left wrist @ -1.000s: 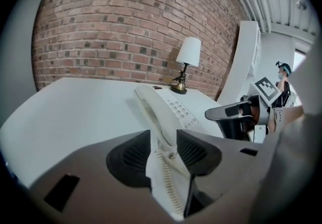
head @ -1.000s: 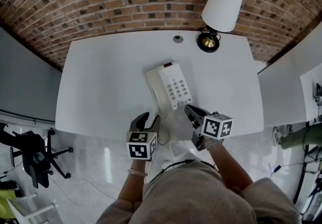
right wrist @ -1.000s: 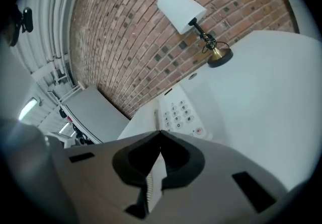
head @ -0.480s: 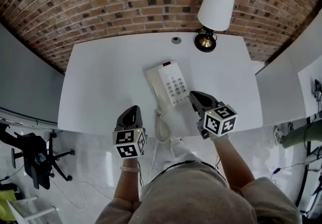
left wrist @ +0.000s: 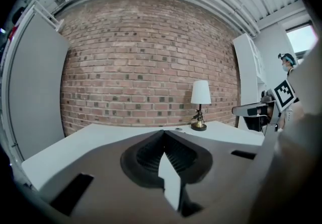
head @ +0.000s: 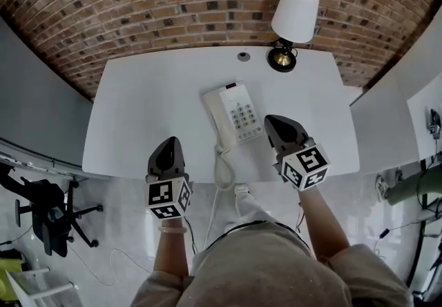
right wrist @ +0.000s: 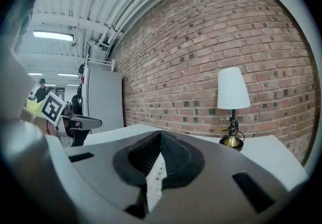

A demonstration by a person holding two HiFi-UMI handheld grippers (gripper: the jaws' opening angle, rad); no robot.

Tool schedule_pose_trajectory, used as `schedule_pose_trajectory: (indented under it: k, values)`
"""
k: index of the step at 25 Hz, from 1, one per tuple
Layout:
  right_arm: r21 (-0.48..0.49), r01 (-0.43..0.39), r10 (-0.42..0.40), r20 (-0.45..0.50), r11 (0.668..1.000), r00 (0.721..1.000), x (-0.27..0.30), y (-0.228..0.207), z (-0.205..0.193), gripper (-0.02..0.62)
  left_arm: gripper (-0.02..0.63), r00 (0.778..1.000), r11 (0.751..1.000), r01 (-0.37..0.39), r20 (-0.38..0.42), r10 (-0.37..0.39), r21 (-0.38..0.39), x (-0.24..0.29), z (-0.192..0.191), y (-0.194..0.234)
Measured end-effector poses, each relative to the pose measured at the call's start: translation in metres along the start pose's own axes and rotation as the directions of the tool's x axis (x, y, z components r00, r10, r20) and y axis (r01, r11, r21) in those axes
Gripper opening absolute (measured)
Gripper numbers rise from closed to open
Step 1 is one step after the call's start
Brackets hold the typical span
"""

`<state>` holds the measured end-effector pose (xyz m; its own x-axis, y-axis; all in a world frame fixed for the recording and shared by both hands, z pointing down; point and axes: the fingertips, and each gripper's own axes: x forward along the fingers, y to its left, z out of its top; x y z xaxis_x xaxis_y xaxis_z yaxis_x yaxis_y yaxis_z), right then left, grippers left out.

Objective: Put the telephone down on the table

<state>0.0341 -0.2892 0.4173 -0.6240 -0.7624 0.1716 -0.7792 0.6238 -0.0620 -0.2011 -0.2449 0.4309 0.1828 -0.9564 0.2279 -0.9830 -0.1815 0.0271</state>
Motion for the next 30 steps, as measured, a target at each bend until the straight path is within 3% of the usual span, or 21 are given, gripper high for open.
schedule_pose_trajectory:
  k: [14, 30]
  values:
    - [-0.055, 0.046, -0.039, 0.116, 0.997, 0.992, -0.042, 0.014, 0.034, 0.005, 0.005, 0.982, 0.999, -0.028, 0.186, 0.024, 0.020, -0.053, 0.044, 0.009]
    - [-0.082, 0.090, -0.075, 0.172, 0.993, 0.982, -0.074, 0.040, 0.049, 0.005, 0.005, 0.969, 0.999, -0.037, 0.246, 0.031, 0.019, -0.093, 0.055, 0.018]
